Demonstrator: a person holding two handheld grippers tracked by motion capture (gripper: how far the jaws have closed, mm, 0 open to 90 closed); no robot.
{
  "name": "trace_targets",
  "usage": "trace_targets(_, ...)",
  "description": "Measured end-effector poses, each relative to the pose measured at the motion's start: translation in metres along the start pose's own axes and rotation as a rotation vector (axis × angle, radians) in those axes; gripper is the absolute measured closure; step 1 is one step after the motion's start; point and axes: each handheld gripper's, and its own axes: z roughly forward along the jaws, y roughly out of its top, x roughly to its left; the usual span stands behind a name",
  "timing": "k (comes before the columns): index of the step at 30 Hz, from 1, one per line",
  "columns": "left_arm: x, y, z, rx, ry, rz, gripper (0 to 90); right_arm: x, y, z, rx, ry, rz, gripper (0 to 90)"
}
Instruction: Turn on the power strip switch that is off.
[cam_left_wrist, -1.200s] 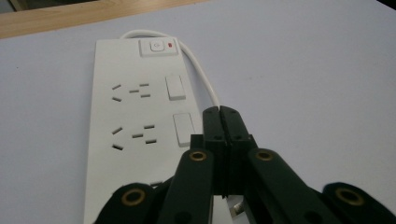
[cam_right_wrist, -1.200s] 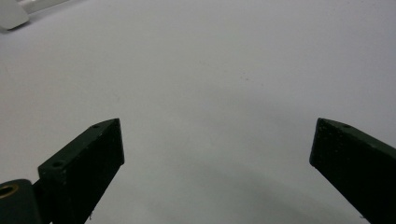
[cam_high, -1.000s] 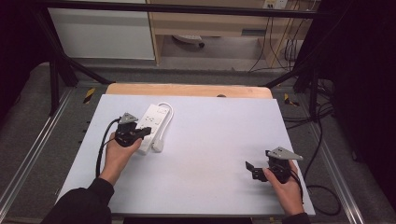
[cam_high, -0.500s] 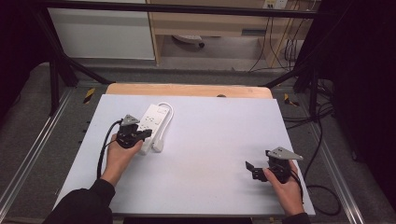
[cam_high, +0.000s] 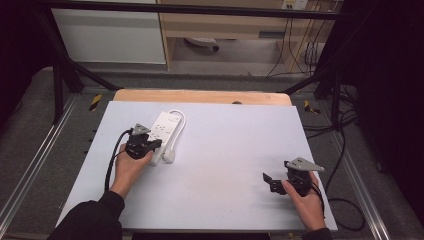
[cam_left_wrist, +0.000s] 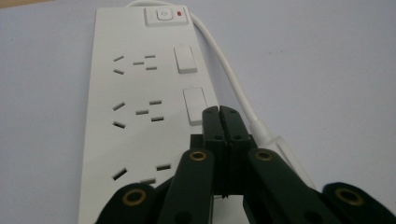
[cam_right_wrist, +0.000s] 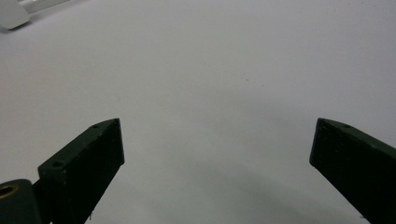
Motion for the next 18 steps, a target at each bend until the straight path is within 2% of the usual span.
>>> trace_targets(18, -0.0001, -0.0018, 0.0032, 0.015, 0.015, 0.015, 90.0, 0.0, -0.0001, -0.0002, 0.0, 0.0, 0.002, 3.4)
